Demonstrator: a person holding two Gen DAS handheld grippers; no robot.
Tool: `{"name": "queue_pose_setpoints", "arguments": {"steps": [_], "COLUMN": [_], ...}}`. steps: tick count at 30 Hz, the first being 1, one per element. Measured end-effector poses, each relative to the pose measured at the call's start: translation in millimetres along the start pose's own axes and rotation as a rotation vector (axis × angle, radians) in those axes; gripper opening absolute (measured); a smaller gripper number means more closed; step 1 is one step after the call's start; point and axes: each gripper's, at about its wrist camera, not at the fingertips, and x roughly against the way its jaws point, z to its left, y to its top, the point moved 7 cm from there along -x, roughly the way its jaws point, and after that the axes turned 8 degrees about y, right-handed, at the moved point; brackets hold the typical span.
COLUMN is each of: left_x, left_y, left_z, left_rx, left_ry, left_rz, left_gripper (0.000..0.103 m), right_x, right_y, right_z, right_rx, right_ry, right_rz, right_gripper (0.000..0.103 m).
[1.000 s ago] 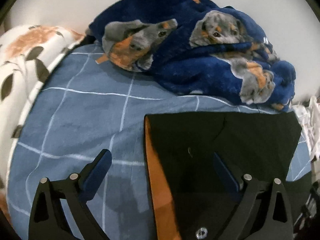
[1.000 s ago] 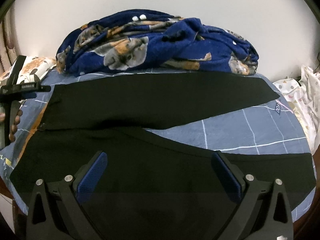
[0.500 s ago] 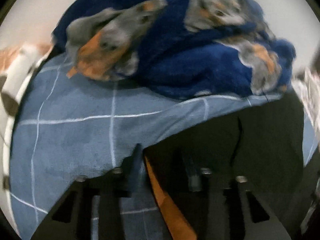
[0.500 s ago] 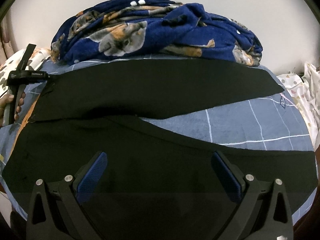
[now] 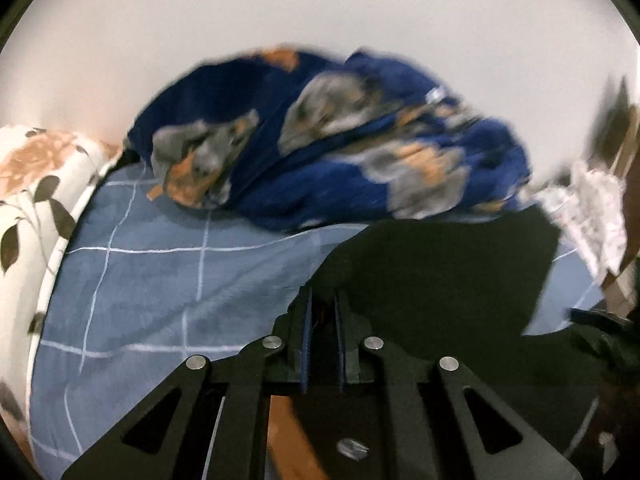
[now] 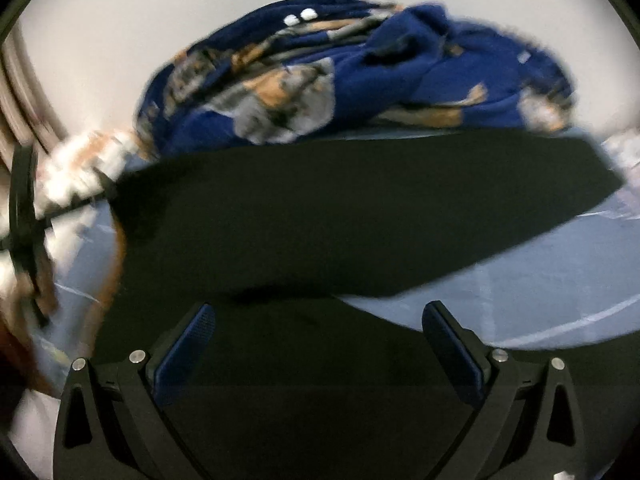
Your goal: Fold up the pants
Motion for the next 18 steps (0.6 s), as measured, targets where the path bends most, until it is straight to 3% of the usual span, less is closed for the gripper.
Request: {"name": "queue_pose_setpoints", "arguments": {"steps": [8, 13, 15, 17, 18], "left_x": [81.6, 87.7, 85.8, 83.9, 82.2], "left_y": [-48.3, -75.2, -79.7, -81.2, -82.3], "left_z": [-39.2, -54.5, -55.6, -53.5, -52.0], "left_rx": [0.08, 0.102, 0.108, 0.123, 0.13], "left_ry": [-0.063, -0.077, -0.079, -0.083, -0.084], "left_rz": [-0.065, -0.015, 0.003, 0.016, 0.028], "left_gripper": [0.01, 0.011, 0.011, 0.012, 0.012], "right_x": [-42.5, -79.0, -91.5, -102.6, -106.8], "right_y": [71.1, 95.8, 101.9, 104.8, 105.1], "right_z": [-12.1, -36.9, -42.6, -47.8, -47.7], "right_rx": [-0.315, -0.474, -0.486, -0.49, -0.5], "right_ry": [0.391, 0.452, 0.449, 0.418, 0.433], "right_rz": [0.027, 0.046, 0.059, 0.09, 0.107], "right_gripper": [0.103, 0.101, 0.079, 0.025, 0.016]}}
